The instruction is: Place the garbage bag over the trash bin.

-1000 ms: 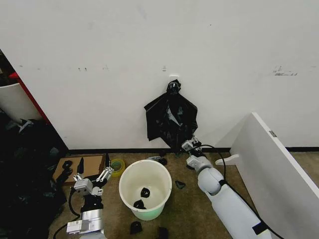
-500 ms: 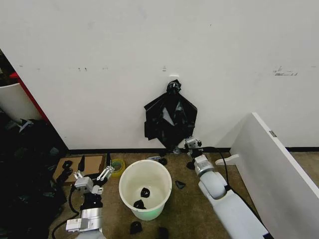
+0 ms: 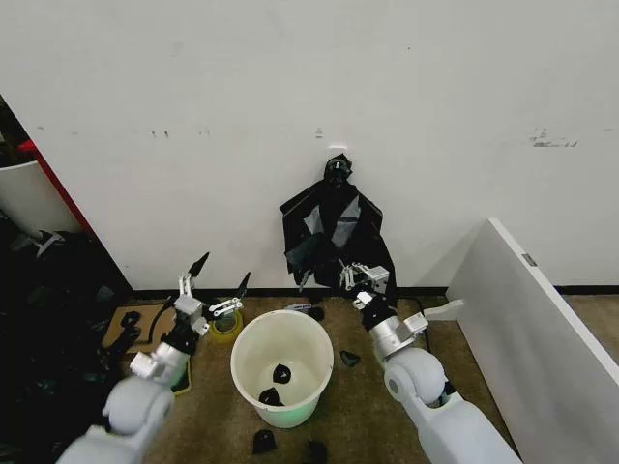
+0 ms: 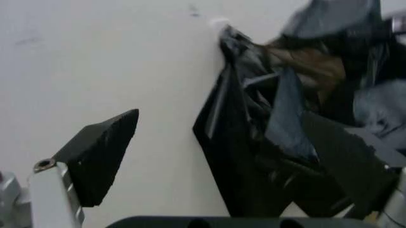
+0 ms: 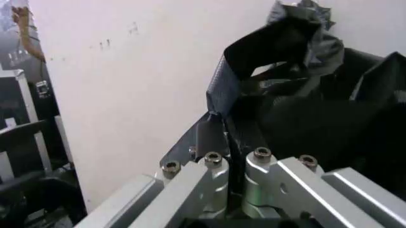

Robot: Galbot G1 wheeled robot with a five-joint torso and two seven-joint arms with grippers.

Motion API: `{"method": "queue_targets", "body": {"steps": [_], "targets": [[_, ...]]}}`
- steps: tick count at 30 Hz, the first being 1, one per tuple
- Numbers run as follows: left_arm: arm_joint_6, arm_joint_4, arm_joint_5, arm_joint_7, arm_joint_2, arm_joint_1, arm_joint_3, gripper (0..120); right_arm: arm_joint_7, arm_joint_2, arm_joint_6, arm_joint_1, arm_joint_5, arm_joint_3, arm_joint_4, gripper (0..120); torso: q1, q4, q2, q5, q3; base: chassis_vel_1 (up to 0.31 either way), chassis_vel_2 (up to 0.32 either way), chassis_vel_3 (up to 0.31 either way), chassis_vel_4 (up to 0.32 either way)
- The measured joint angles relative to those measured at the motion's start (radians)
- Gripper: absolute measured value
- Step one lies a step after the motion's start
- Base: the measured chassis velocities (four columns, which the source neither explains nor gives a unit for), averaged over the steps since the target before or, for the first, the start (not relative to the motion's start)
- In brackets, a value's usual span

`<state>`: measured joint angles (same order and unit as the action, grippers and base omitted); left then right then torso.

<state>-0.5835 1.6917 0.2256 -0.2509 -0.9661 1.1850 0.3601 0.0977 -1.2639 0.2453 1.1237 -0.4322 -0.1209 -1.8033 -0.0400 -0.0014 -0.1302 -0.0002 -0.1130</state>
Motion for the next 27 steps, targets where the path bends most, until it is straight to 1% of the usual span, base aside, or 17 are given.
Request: {"method": "queue_targets", "body": {"steps": [1, 3, 5, 7, 8, 9, 12, 14, 15, 18, 20, 22, 23, 24, 26, 27], "targets": [[0.0, 0.0, 0.0, 0.0, 0.0, 0.0, 0.0, 100, 0.0, 0.0, 0.0, 0.0, 0.0, 0.0, 0.0, 0, 0.0, 0.0, 0.0, 0.0, 0.0, 0.0, 0.0, 0.0, 0.0], [0.002, -0.034, -0.036, -0.001, 0.018, -0.079, -0.043, 100, 0.012, -0.009, 0.005, -0.002, 0.007, 0.003, 0.007, 0, 0.0, -0.0003, 0.0, 0.0002, 0.0, 0.0, 0.0, 0.0, 0.0], [0.013, -0.067, -0.043, -0.002, 0.032, -0.144, -0.091, 100, 0.027, -0.014, 0.012, -0.002, 0.013, 0.003, 0.012, 0, 0.0, -0.0003, 0.0, 0.0008, 0.0, 0.0, 0.0, 0.0, 0.0], [0.021, -0.103, -0.043, -0.009, 0.037, -0.199, -0.139, 100, 0.037, -0.017, 0.015, -0.002, 0.018, 0.003, 0.014, 0, 0.0, 0.0001, 0.0, 0.0005, 0.0, 0.0, 0.0, 0.0, 0.0], [0.024, -0.119, -0.043, -0.016, 0.037, -0.221, -0.161, 100, 0.041, -0.018, 0.016, -0.002, 0.02, 0.003, 0.014, 0, 0.0, 0.0, 0.0, 0.0005, 0.0, 0.0, 0.0, 0.0, 0.0], [0.024, -0.119, -0.043, -0.016, 0.037, -0.221, -0.161, 100, 0.041, -0.018, 0.016, -0.002, 0.02, 0.003, 0.014, 0, 0.0, 0.0, 0.0, 0.0005, 0.0, 0.0, 0.0, 0.0, 0.0], [0.026, -0.173, -0.043, -0.051, 0.027, -0.294, -0.237, 100, 0.049, -0.023, 0.016, -0.002, 0.024, 0.001, 0.014, 0, 0.0, 0.0, 0.0, 0.0004, 0.0, 0.0, 0.0, 0.0, 0.0], [0.03, -0.209, -0.052, -0.068, 0.008, -0.339, -0.282, 100, 0.054, -0.028, 0.017, -0.001, 0.03, 0.0, 0.014, 0, 0.0, -0.0002, 0.0, 0.0005, 0.0, 0.0, 0.0, 0.0, 0.0], [0.03, -0.209, -0.052, -0.068, 0.008, -0.339, -0.282, 100, 0.054, -0.028, 0.017, -0.001, 0.03, 0.0, 0.014, 0, 0.0, -0.0002, 0.0, 0.0005, 0.0, 0.0, 0.0, 0.0, 0.0], [0.042, -0.249, -0.094, -0.064, -0.018, -0.378, -0.308, 98, 0.062, -0.032, 0.017, 0.002, 0.036, -0.001, 0.014, 0, 0.0, -0.0002, 0.0, 0.0005, 0.0, 0.0, 0.0, 0.0, 0.0], [0.056, -0.263, -0.129, -0.033, -0.031, -0.391, -0.315, 93, 0.068, -0.033, 0.019, 0.005, 0.041, -0.003, 0.012, 0, 0.0, -0.0002, 0.0, 0.0005, 0.0, 0.0, 0.0, 0.0, 0.0], [0.074, -0.265, -0.149, 0.007, -0.039, -0.394, -0.32, 84, 0.074, -0.033, 0.02, 0.008, 0.045, -0.006, 0.008, 0, 0.0, -0.0001, 0.0, 0.0005, 0.0, 0.0, 0.0, 0.0, 0.0], [0.079, -0.265, -0.152, 0.017, -0.041, -0.394, -0.321, 81, 0.076, -0.032, 0.021, 0.009, 0.045, -0.007, 0.008, 0, 0.0, 0.0, 0.0, 0.0005, 0.0, 0.0, 0.0, 0.0, 0.0], [0.079, -0.265, -0.152, 0.017, -0.041, -0.394, -0.321, 81, 0.076, -0.032, 0.021, 0.009, 0.045, -0.007, 0.008, 0, 0.0, 0.0, 0.0, 0.0005, 0.0, 0.0, 0.0, 0.0, 0.0], [0.095, -0.262, -0.161, 0.039, -0.046, -0.391, -0.322, 70, 0.081, -0.03, 0.025, 0.011, 0.047, -0.011, 0.008, 0, 0.0, 0.0001, 0.0, 0.0006, 0.0, 0.0, 0.0, 0.0, 0.0], [0.099, -0.262, -0.161, 0.043, -0.047, -0.391, -0.322, 69, 0.082, -0.03, 0.026, 0.011, 0.047, -0.012, 0.008, 0, 0.0, 0.0001, 0.0, 0.0005, 0.0, 0.0, 0.0, 0.0, 0.0]]}}
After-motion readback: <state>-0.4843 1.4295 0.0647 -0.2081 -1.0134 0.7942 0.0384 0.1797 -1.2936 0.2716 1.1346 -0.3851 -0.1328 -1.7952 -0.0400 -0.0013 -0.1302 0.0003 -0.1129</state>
